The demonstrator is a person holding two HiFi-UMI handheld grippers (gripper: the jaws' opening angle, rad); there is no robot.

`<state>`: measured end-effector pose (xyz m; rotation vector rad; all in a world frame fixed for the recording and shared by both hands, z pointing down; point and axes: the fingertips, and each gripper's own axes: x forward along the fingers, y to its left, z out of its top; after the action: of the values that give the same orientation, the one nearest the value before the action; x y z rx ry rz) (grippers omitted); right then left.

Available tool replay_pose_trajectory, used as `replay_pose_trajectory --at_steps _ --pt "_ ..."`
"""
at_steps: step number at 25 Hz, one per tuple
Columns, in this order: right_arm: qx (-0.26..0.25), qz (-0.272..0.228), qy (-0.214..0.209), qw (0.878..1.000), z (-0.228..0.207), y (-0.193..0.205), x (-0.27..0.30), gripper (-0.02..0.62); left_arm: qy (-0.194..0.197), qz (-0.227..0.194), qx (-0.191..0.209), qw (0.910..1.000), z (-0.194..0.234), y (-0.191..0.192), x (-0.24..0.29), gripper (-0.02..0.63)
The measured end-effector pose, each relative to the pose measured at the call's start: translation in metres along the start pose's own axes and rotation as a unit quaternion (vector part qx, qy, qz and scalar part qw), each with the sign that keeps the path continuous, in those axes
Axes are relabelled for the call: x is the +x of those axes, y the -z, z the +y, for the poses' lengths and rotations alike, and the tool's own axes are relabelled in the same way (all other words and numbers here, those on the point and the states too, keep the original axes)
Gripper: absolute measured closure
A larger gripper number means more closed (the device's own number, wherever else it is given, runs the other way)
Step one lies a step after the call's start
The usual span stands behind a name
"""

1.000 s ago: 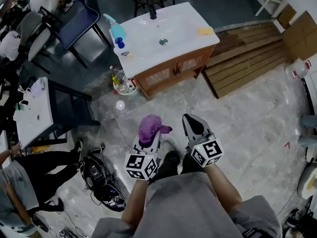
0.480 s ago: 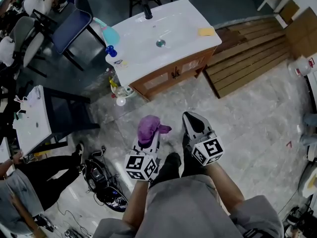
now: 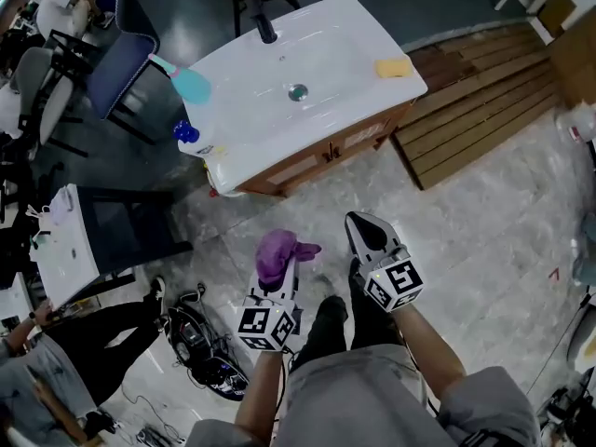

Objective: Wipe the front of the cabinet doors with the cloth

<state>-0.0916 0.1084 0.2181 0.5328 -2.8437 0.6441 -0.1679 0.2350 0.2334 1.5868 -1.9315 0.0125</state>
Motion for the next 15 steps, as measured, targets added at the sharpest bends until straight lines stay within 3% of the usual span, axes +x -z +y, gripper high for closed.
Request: replay_pose_trajectory --at_steps 6,15 --pt "0.017 0.018 -0.023 0.999 -0.032 0.009 0.023 0.586 -0.044 0.010 0.005 0.9990 0.015 0.002 0.038 0.523" --pt "0.039 0.016 -0.048 0.998 -0.055 0.022 0.070 0.586 -0.127 0.000 -0.009 0.9919 0.071 0.016 0.090 0.523"
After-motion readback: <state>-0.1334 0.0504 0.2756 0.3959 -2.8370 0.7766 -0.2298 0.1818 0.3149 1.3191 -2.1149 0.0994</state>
